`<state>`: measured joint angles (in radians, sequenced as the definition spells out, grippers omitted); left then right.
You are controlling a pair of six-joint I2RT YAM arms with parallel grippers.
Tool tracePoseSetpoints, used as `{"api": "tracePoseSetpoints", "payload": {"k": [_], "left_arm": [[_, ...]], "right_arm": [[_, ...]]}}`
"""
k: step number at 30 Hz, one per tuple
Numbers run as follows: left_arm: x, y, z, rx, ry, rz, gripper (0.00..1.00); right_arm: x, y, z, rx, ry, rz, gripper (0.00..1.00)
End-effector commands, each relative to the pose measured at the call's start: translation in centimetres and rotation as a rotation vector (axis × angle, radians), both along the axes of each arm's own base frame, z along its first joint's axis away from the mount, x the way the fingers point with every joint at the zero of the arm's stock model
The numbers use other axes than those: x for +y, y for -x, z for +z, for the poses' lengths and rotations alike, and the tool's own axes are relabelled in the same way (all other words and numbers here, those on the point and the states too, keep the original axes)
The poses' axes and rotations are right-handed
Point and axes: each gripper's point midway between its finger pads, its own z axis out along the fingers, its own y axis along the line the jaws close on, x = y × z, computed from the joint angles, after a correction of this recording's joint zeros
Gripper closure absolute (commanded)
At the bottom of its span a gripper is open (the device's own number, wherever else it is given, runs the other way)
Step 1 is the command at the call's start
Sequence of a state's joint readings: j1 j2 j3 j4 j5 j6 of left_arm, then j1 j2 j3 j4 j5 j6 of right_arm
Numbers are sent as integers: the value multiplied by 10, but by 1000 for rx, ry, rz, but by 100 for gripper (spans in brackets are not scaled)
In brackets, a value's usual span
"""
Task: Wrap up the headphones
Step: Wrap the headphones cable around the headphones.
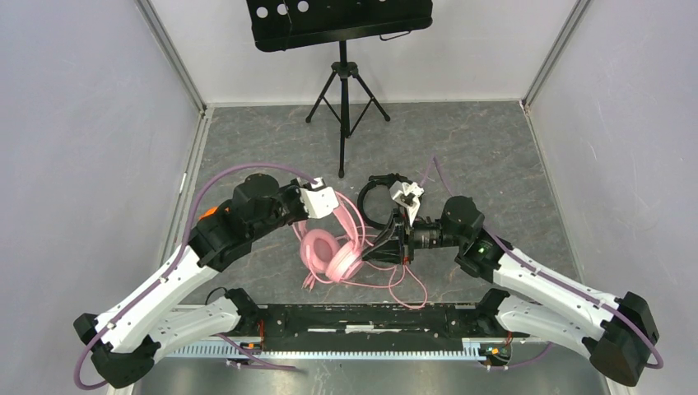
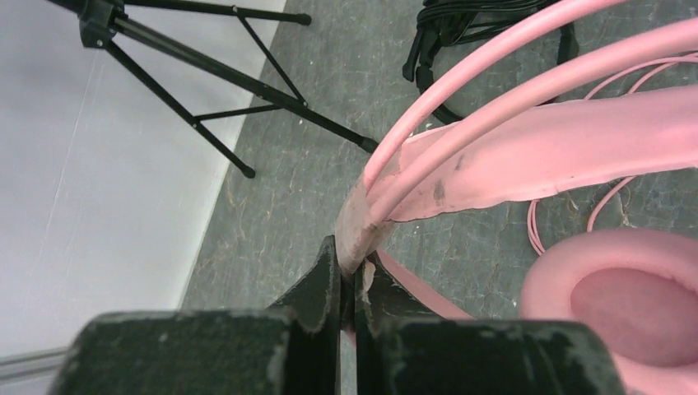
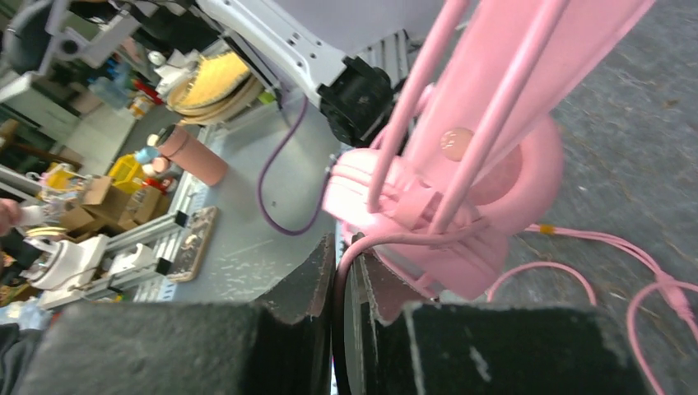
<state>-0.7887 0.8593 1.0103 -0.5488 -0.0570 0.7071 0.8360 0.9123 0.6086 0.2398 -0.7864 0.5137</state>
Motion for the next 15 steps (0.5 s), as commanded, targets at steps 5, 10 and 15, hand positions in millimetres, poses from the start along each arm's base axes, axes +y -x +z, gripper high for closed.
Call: {"api": "tracePoseSetpoints", "payload": {"k": [5,10,15], "left_arm": [[25,-13,1,-7,59,202,98],[34,-10,5,43,160,295,98],[43,-9,4,151,260,456,98]], "right_arm": [[-5,29,77,-60,-337,129,78],[1,20,92,-31,-395,108,75],[9,11,90,10,-410,82,82]]}}
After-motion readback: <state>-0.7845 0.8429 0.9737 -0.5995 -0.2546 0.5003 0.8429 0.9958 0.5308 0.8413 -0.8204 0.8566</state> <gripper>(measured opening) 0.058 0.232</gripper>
